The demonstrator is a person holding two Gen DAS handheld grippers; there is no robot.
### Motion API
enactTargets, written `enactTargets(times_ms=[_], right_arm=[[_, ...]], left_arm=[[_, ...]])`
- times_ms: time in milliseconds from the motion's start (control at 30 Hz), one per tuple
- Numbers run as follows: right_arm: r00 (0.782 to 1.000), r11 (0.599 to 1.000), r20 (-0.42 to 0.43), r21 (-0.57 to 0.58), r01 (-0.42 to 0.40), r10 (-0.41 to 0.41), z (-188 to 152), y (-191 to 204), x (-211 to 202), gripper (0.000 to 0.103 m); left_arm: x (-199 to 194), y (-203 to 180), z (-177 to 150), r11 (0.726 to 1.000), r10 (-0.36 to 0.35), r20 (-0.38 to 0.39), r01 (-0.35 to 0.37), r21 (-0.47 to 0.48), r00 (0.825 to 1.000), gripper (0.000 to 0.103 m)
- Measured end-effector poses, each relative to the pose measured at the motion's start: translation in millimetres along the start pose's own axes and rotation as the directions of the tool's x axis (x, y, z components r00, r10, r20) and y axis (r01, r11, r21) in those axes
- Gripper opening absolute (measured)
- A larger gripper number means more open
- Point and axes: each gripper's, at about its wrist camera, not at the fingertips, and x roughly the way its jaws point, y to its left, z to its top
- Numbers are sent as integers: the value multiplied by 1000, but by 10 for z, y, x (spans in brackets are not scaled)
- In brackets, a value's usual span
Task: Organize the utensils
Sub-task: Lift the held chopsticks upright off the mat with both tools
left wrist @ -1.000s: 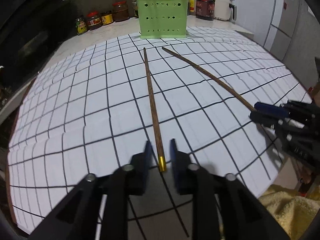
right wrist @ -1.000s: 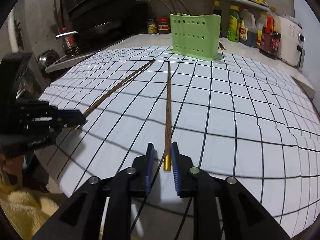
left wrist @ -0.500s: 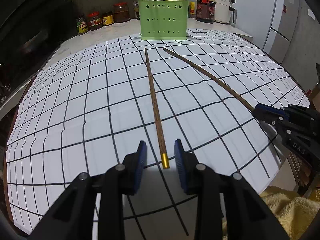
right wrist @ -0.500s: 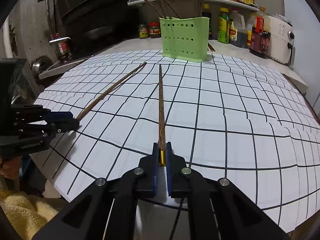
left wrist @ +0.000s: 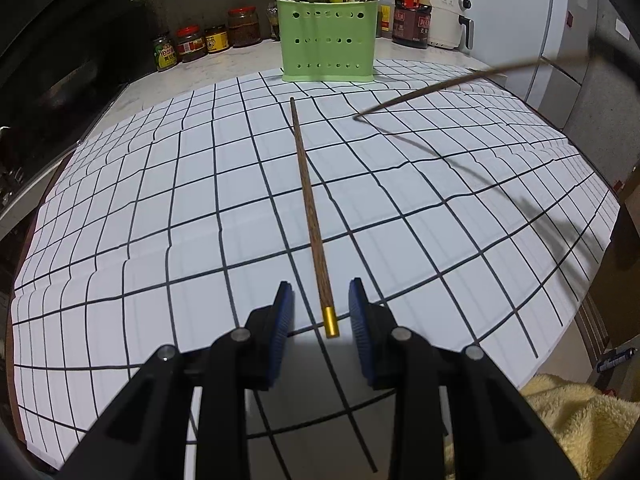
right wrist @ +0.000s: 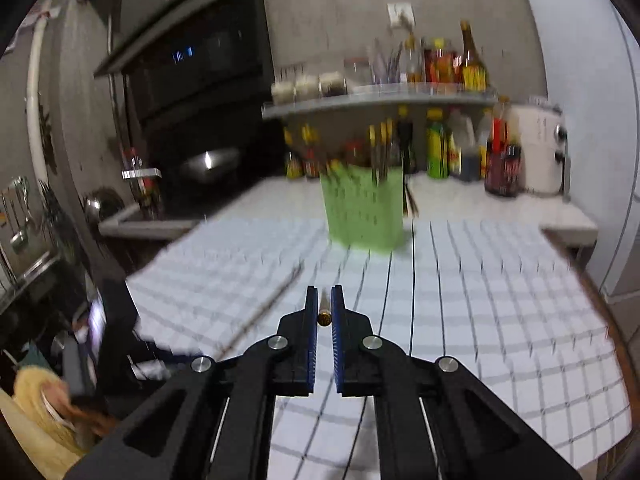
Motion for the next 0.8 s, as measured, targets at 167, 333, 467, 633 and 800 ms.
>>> enactTargets(times_ms=[167, 333, 467, 633, 800], right_arm=[[997, 999, 78, -32, 21, -18, 397, 65, -77, 7], [998, 998, 61, -63, 31, -27, 539, 113, 105, 7], [998, 998, 56, -59, 21, -18, 618, 122, 206, 7], [997, 994, 68, -105, 41, -34, 835, 207, 242, 7], [999, 994, 35, -104, 41, -37, 775, 159, 401, 7]], left_arm=[[-19, 12, -18, 1000, -9, 8, 9, -10, 1000, 29], [-33, -6, -40, 1000, -3, 16, 3, -2, 1000, 27], [-41, 17, -36, 1000, 3, 15, -3, -3, 1000, 18], [-48, 45, -29, 1000, -7, 11, 7, -8, 1000, 14], [-44, 37, -32, 1000, -5, 12, 5, -2, 1000, 14]])
